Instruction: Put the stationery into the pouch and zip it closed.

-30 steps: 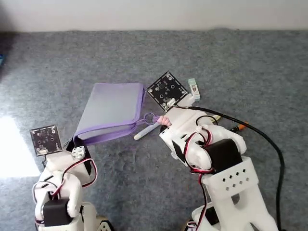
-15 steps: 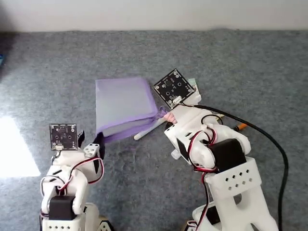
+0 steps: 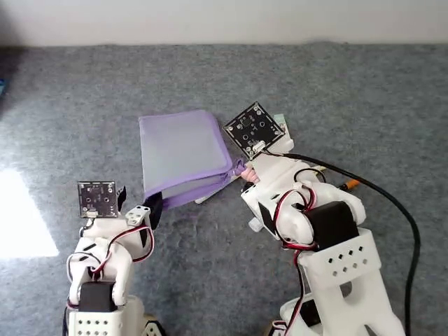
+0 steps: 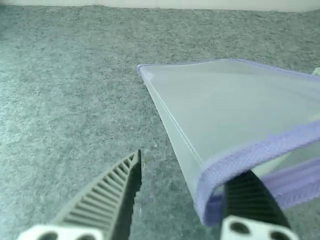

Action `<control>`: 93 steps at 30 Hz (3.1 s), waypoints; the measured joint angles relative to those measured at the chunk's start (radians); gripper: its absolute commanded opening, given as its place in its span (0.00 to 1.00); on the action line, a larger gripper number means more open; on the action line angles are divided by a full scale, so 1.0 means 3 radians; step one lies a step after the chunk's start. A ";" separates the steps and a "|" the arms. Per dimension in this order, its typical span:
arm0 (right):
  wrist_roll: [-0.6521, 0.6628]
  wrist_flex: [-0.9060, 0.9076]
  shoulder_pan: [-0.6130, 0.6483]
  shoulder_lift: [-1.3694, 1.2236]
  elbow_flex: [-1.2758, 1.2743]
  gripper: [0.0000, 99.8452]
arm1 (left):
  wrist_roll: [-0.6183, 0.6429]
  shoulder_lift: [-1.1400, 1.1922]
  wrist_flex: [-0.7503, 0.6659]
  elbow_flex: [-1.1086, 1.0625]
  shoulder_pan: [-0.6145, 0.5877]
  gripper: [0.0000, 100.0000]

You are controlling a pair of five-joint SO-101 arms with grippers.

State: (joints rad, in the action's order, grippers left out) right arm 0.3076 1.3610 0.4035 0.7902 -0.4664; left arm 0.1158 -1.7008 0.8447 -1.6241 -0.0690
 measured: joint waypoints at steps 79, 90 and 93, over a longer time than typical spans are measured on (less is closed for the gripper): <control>-0.1279 0.1141 -0.1253 -0.0977 0.0680 0.30 | 0.0624 0.1667 0.2547 0.3074 0.0010 0.01; -0.1887 -0.0082 -0.1565 -0.2394 0.0680 0.30 | 0.0660 0.1672 0.2547 0.2966 0.0010 0.05; -0.1887 -0.0327 -0.1570 -0.2624 0.0680 0.30 | 0.0660 0.1678 0.2547 0.2961 0.0010 0.05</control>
State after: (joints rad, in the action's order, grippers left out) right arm -0.2585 1.2628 -0.0675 0.0031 -0.2624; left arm 0.3138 -1.1976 1.6088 -0.7357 -0.0660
